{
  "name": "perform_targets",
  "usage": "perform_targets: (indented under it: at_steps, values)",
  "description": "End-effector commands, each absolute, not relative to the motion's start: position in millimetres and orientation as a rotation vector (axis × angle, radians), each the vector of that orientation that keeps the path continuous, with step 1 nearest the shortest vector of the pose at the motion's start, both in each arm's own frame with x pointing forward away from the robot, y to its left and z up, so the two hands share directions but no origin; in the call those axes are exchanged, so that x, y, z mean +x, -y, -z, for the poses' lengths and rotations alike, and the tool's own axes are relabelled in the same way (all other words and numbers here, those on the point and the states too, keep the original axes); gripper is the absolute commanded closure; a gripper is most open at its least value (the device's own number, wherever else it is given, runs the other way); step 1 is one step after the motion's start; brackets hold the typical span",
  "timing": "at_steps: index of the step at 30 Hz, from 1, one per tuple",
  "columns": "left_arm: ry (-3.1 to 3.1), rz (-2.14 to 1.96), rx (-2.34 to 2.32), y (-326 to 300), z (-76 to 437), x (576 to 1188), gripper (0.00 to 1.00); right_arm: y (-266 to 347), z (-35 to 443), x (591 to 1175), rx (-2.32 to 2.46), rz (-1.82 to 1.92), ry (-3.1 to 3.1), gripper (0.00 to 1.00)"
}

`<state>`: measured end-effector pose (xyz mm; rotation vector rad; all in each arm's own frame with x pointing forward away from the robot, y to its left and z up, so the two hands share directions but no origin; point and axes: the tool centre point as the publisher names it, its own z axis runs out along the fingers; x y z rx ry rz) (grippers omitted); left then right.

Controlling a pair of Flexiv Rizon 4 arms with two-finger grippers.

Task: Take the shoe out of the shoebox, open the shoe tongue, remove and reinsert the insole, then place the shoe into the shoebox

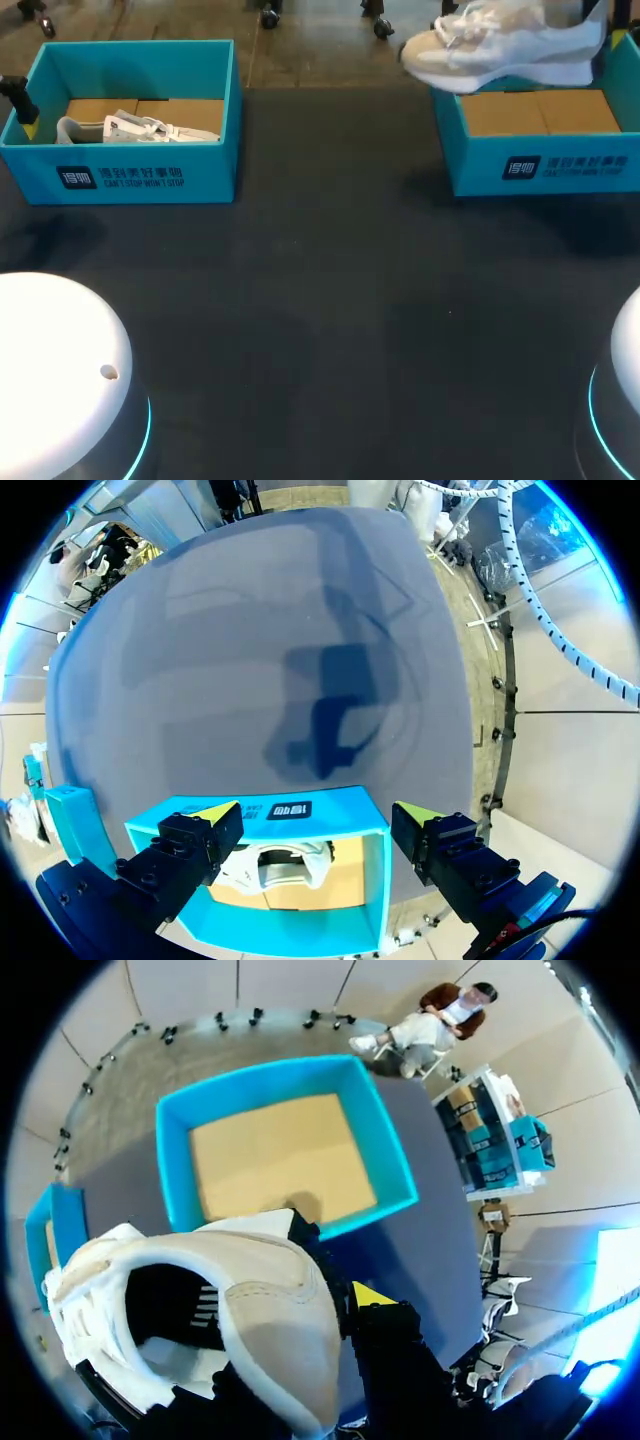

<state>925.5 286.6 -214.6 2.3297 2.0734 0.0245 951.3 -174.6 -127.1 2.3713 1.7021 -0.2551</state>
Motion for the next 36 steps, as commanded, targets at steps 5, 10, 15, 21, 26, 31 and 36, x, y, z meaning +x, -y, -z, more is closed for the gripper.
perform_targets:
  at_steps: [5,10,15,21,26,31,36]
  values:
    - [-2.073,-0.028,2.330,-287,214,925,0.00,114,149,868,2.267,0.188,-1.635,1.00]
    - [-2.073,-0.028,2.330,-287,214,925,0.00,78,164,836,2.289,0.194,-1.637,1.00]
    - [-2.073,-0.028,2.330,-287,214,925,0.00,56,177,825,2.345,0.158,-1.741,1.00]
    - [-2.073,-0.028,2.330,-287,214,925,0.00,56,177,825,2.345,0.158,-1.741,1.00]
    - [-2.073,-0.028,2.330,-287,214,925,0.00,56,177,825,2.345,0.158,-1.741,1.00]
    - [-2.073,-0.028,2.330,-287,214,925,0.00,26,185,804,2.322,0.152,-1.750,1.00]
    - [-2.073,-0.028,2.330,-287,214,925,0.00,-24,209,756,2.270,0.164,-1.792,1.00]
